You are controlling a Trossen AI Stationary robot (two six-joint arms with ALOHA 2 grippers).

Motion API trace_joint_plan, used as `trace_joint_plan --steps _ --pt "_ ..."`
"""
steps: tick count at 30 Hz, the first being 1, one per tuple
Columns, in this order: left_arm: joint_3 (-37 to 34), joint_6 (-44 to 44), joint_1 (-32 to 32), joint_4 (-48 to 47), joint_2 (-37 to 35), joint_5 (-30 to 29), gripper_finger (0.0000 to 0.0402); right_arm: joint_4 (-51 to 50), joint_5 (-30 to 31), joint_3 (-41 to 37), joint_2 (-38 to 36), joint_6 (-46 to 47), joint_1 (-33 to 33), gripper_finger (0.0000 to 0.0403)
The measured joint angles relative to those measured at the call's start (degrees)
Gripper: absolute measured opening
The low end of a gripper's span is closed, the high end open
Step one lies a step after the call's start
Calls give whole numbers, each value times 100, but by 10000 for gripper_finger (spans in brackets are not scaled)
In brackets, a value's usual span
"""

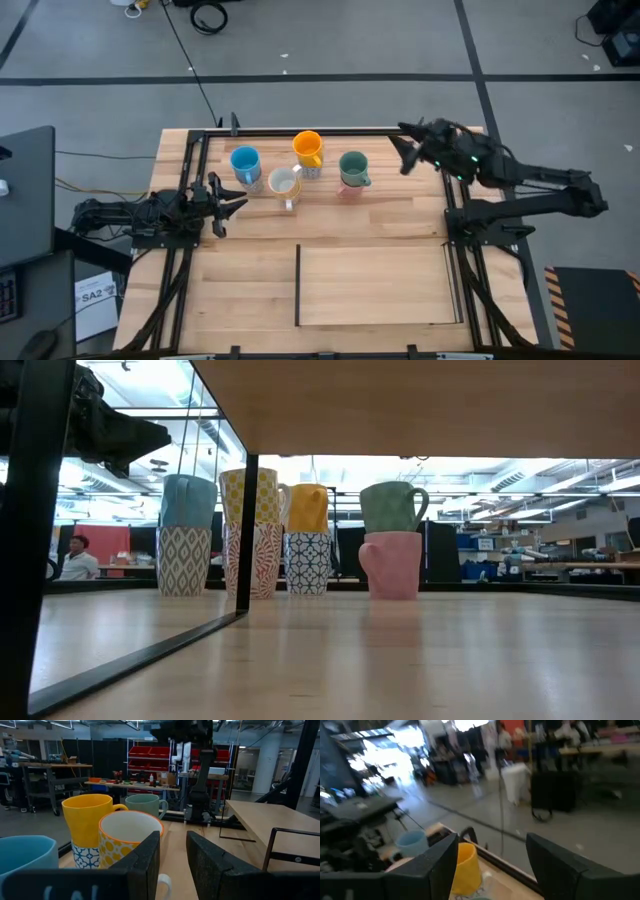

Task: Place coffee mugs
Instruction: Put the green mug on the shelf

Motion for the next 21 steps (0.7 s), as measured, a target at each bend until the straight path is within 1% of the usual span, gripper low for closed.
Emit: trace_joint_plan --steps 4,11,15,18,21 --pt "0 0 1 -2 0 0 102 -908 -149 918 810 187 -371 240" --pt "0 0 1 -33 0 0 102 -2186 -1164 2181 2063 579 -992 240" --pt "0 0 2 -39 0 0 102 -2686 -1513 2594 2605 576 -1208 240" --pt "0 -1 1 -41 0 0 102 -2916 -1570 2766 2898 546 -1320 240" --pt "0 0 1 -42 0 0 102 -3037 -1631 2790 3101 321 -1399 240"
